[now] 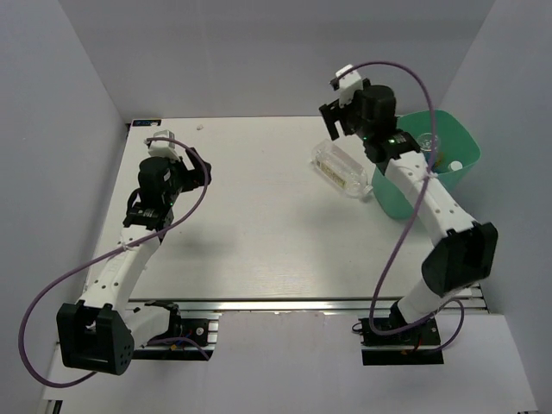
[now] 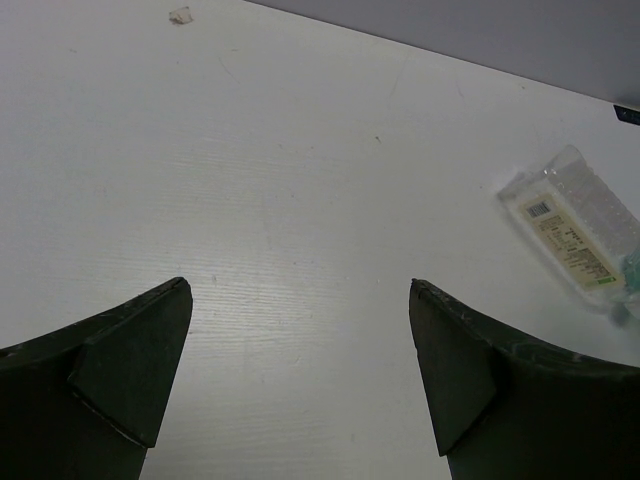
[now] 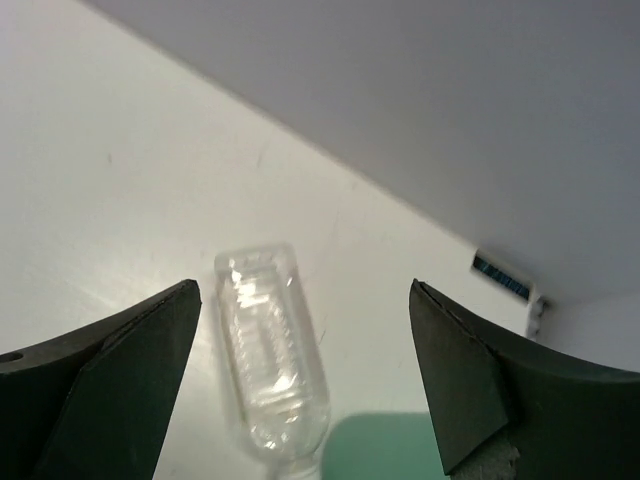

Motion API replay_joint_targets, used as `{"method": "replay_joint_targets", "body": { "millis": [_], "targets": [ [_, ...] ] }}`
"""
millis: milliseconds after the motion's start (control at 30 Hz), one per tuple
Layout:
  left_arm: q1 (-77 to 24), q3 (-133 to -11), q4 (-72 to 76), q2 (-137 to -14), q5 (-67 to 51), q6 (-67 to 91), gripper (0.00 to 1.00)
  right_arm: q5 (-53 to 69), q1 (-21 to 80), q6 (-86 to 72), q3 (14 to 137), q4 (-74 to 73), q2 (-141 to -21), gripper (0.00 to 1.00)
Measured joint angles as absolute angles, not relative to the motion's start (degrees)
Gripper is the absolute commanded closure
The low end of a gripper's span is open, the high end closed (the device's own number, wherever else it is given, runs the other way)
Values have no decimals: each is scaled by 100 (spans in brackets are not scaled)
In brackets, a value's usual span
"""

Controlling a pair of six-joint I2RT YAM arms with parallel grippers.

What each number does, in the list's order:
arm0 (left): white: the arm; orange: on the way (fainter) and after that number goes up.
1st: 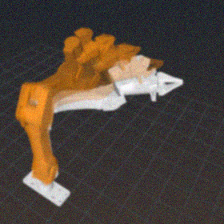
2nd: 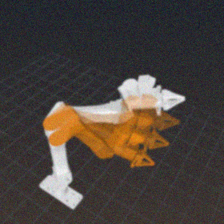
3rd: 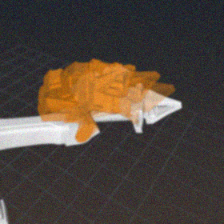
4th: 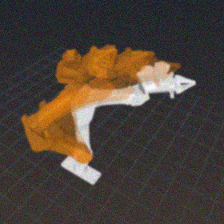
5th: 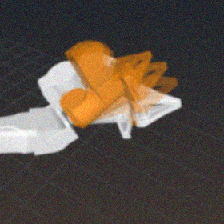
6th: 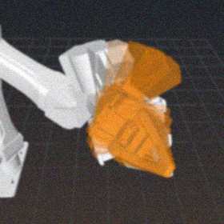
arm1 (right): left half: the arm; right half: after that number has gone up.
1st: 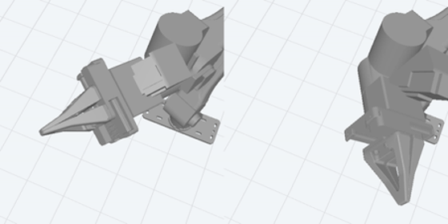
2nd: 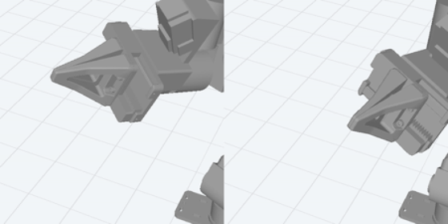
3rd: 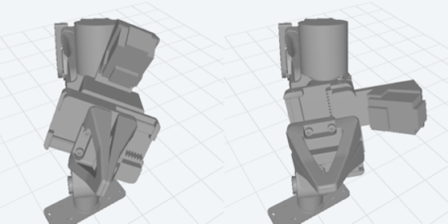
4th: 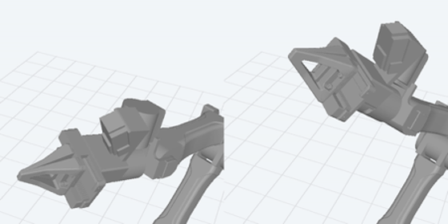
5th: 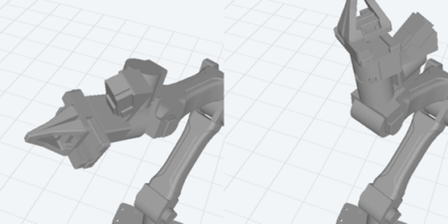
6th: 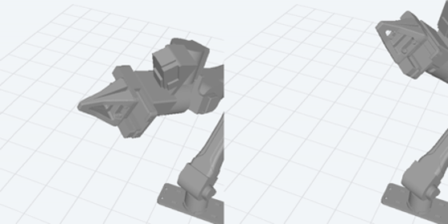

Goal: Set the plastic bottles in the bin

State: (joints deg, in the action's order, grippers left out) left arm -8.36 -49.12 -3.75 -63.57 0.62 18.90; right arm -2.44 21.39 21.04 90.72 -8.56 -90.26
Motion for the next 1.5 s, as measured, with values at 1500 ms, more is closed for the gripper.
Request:
{"method": "replay_joint_targets", "body": {
  "millis": [1500],
  "targets": [
    [-836,-4729,-281,-6630,-128,1997,2,-530,1782,1603,9585,-2314,-11883,11]
  ]
}}
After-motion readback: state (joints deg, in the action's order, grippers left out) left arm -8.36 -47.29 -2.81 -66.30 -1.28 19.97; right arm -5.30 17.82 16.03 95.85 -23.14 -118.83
